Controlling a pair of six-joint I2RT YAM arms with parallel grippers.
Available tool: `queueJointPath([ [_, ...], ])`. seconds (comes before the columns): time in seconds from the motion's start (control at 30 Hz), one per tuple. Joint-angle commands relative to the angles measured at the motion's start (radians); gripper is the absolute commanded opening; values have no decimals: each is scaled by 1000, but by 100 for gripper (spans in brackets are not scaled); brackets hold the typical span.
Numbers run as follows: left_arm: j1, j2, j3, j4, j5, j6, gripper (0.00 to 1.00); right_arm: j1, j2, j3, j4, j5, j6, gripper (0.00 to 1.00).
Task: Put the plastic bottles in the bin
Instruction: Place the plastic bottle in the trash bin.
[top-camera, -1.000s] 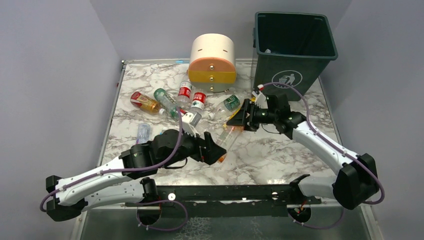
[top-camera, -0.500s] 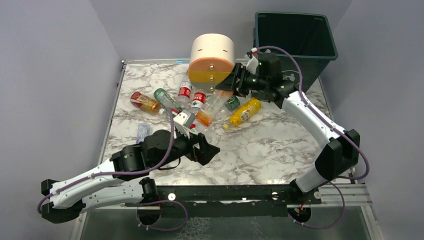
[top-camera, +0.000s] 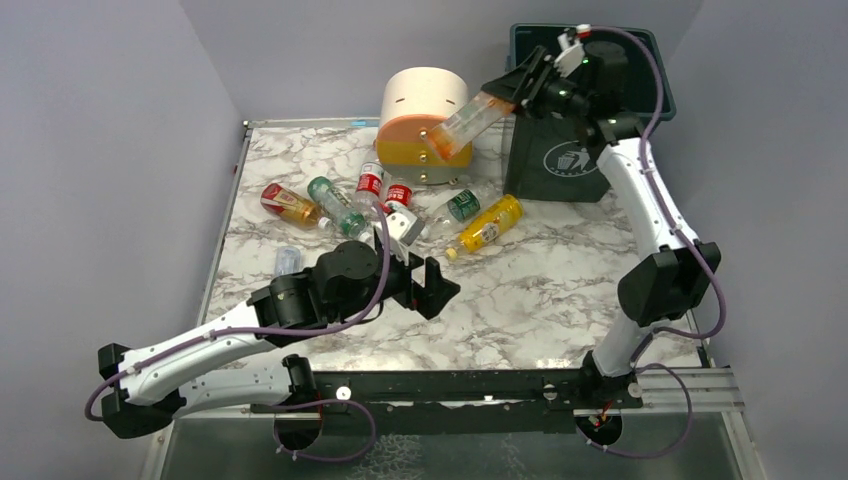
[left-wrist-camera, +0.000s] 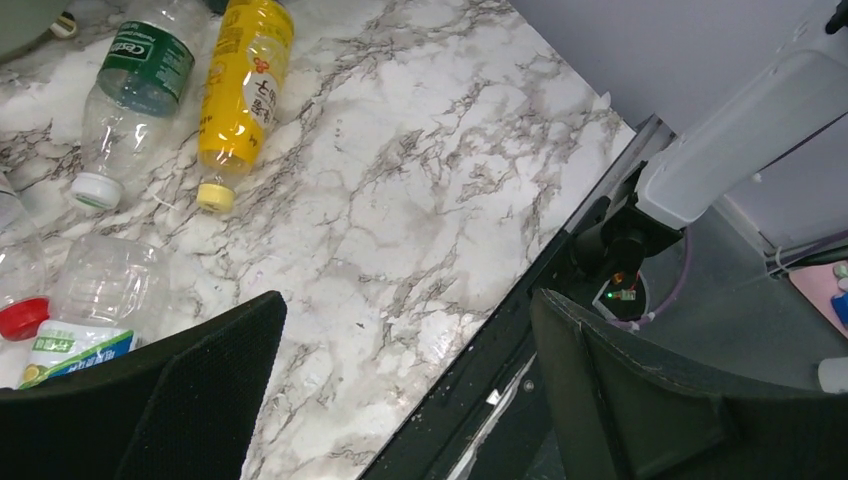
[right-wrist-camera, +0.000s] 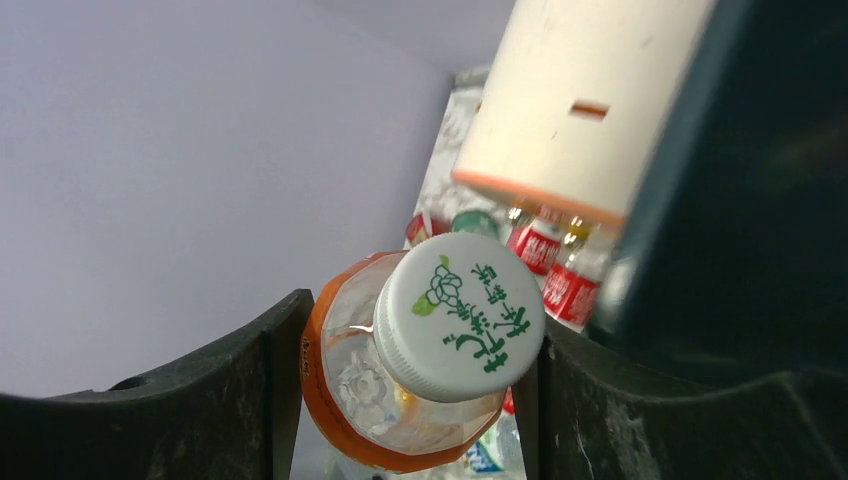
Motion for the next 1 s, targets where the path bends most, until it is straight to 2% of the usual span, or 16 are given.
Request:
queueJointPath([
  [0.0, 49, 35, -5, 83, 110, 29, 99, -142, -9, 112, 63, -77, 50, 63],
  [0.17, 138, 51, -38, 127, 208, 20, 99, -322, -6, 163, 99, -138, 90, 63],
  [0.37, 204, 63, -50, 118, 264, 27, 99, -482, -6, 132, 178, -149, 135, 64],
  [0.63, 232, 95, -44, 112, 280, 38, 99, -530, 86, 196, 208, -129, 141, 67],
  [0.7, 238, 102, -42, 111, 285, 39, 99, -530, 119, 225, 214, -125, 137, 71],
  [0.83, 250, 105, -46, 115, 285, 39, 99, -530, 189, 286, 197, -127, 130, 89],
  [0.97, 261, 104, -56, 117, 291, 34, 99, -530, 203, 301, 190, -128, 121, 97],
])
